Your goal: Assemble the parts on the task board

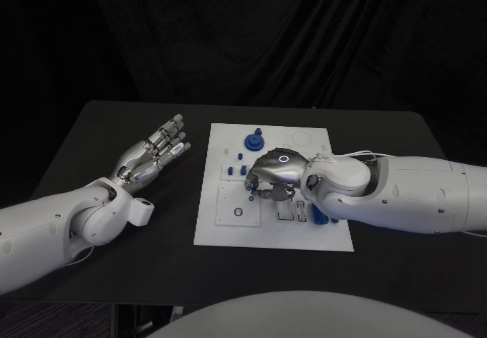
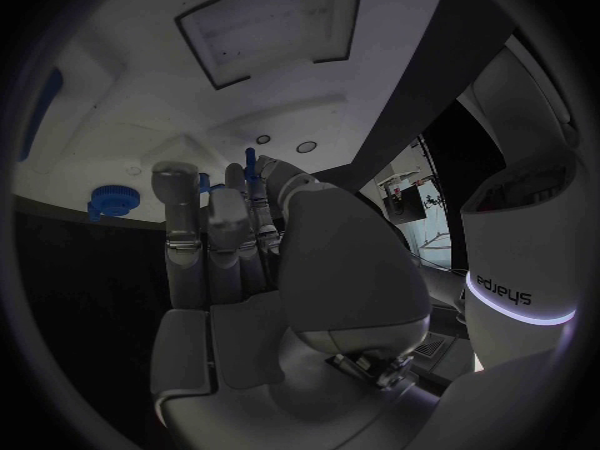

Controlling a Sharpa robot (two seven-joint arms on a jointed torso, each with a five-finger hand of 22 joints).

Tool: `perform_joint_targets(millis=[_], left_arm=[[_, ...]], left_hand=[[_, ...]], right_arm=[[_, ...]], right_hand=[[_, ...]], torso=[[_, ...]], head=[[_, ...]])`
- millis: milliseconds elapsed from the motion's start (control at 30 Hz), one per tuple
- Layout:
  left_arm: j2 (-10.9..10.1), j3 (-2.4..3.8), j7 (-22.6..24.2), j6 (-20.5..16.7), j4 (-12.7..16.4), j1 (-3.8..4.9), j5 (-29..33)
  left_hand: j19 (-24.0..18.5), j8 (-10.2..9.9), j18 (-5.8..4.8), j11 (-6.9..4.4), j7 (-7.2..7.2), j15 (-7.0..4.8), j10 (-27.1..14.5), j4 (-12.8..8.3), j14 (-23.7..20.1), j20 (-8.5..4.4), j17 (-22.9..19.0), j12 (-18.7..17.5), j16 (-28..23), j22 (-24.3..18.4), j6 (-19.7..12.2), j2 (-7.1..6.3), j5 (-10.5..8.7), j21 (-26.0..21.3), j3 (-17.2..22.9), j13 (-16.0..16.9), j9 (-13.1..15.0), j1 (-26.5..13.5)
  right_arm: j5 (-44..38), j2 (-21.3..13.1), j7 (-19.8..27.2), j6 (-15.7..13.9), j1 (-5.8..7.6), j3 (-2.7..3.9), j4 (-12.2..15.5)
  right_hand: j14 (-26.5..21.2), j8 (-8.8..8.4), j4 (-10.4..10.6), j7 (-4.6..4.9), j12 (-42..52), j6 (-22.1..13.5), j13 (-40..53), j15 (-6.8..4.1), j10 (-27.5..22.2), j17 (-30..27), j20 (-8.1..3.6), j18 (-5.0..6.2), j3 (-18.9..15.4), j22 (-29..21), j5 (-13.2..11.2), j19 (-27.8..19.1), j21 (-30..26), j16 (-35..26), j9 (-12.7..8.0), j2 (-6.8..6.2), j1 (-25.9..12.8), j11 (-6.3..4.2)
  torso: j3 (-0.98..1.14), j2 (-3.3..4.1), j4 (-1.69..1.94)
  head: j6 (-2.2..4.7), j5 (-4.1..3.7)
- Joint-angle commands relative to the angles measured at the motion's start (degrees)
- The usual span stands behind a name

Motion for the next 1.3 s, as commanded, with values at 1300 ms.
perform_joint_targets(millis=[1300], left_arm=[[0.55,0.05,6.17,2.00,-0.69,-0.61,0.24]], left_hand=[[-0.27,0.13,-0.55,0.53,0.68,1.02,-0.27,0.18,-0.03,0.79,-0.07,0.04,-0.21,-0.28,0.01,0.22,0.43,-0.39,0.17,-0.10,0.02,0.65]], right_arm=[[-0.56,0.60,0.11,0.51,-1.26,0.03,0.18]], right_hand=[[0.27,-0.56,-0.65,0.45,-0.47,-0.26,-0.05,0.26,0.02,0.36,0.01,-0.73,0.16,5.45,-0.04,0.34,0.76,0.36,-0.12,-0.58,-0.03,0.34]], torso=[[0.09,0.07,-0.08]], head=[[-0.01,-0.19]])
